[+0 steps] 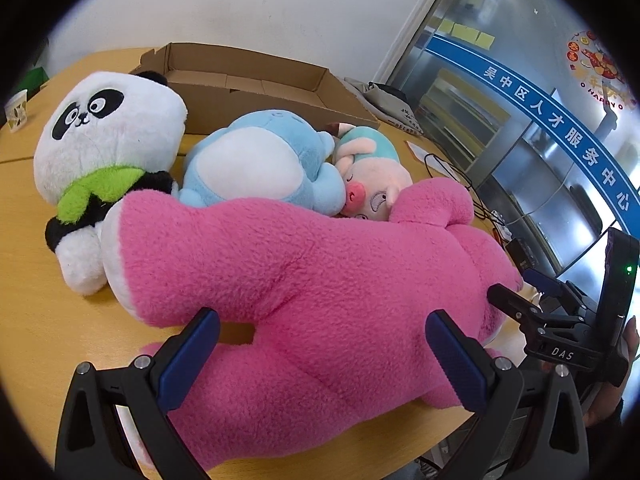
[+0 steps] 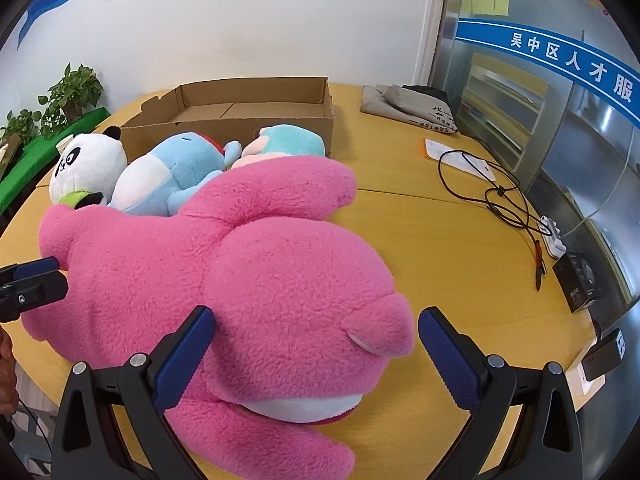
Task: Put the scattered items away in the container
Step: 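Move both grippers toward the large pink plush bear, then close both grippers on the pink plush bear and lift it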
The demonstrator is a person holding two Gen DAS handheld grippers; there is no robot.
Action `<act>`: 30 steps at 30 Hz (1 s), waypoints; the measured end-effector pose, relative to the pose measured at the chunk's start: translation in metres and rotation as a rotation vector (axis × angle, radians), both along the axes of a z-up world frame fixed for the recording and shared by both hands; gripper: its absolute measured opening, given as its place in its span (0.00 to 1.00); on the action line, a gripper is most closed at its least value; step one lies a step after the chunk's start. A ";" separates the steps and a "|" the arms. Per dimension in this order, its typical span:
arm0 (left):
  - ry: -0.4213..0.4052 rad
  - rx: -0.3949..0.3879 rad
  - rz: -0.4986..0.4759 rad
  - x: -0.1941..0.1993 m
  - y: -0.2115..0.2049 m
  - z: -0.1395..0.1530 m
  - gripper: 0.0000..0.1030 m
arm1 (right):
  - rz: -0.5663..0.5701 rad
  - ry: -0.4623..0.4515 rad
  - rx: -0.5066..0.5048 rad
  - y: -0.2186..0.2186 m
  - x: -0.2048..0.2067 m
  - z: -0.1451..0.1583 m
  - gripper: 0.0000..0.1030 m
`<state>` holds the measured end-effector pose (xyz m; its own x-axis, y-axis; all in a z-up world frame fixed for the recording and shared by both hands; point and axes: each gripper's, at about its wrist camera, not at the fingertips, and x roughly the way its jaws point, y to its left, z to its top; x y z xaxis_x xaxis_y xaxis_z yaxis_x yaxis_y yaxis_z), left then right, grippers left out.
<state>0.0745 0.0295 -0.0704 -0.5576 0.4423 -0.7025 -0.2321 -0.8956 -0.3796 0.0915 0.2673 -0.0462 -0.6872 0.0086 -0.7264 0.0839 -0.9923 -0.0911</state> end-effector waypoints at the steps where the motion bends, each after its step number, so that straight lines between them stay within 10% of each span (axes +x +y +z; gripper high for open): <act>1: -0.003 -0.003 0.002 0.000 0.000 -0.001 0.99 | 0.003 -0.002 -0.005 0.001 -0.001 0.000 1.00; 9: -0.035 -0.016 -0.005 -0.007 -0.001 -0.009 0.99 | 0.023 0.005 -0.050 0.014 -0.004 -0.001 1.00; 19: -0.119 0.041 -0.060 -0.023 0.006 -0.031 0.98 | 0.128 -0.143 -0.407 0.058 -0.043 -0.050 1.00; 30: -0.163 0.173 -0.071 -0.027 -0.008 -0.035 0.58 | 0.107 -0.066 -0.392 0.042 -0.046 -0.057 1.00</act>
<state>0.0471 0.0214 -0.1051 -0.4062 0.5980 -0.6910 -0.2155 -0.7975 -0.5635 0.0458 0.3096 -0.1033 -0.6209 -0.3465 -0.7031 0.1819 -0.9362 0.3008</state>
